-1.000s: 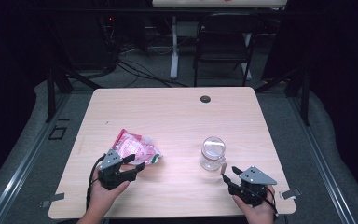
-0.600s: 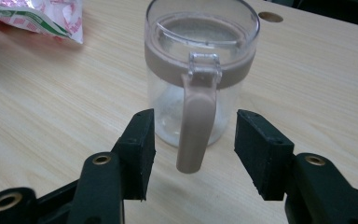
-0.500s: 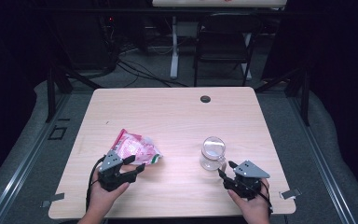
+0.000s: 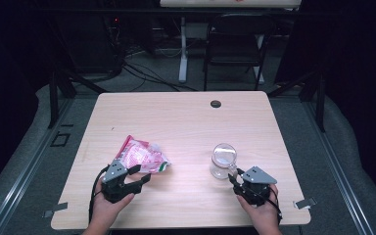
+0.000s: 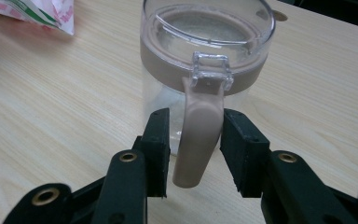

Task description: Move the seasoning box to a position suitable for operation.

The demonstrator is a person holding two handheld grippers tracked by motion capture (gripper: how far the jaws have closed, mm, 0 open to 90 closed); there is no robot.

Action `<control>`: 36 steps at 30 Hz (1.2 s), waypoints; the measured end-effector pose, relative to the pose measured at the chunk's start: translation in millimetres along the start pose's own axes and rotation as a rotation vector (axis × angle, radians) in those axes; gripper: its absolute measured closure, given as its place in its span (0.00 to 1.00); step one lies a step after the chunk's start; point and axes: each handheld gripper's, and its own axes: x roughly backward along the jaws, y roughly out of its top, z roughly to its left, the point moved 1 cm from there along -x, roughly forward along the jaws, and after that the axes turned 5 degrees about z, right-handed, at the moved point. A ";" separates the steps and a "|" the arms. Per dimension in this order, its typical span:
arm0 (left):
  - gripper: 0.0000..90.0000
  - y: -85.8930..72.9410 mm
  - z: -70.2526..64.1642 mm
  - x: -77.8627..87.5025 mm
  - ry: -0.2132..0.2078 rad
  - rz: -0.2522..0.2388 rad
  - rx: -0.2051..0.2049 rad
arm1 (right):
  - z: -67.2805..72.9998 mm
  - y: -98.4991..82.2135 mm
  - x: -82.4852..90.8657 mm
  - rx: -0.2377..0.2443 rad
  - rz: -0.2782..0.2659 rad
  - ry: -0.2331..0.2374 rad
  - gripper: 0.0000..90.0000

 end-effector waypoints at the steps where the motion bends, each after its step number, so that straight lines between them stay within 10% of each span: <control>1: 0.51 -0.5 -0.3 0.7 -0.004 0.004 0.000 | 0.4 -0.2 -1.5 0.006 0.002 -0.001 0.70; 13: 0.51 -6.2 -1.2 6.5 0.013 0.014 -0.015 | -1.8 3.6 -2.7 -0.046 -0.013 0.066 0.80; 21: 0.51 -5.8 -0.8 7.5 0.008 0.016 -0.014 | 6.6 8.1 -1.5 0.010 -0.019 0.075 0.81; 36: 0.51 -5.8 0.0 10.3 0.005 -0.004 0.003 | 18.2 20.3 -18.1 0.015 0.025 0.271 0.81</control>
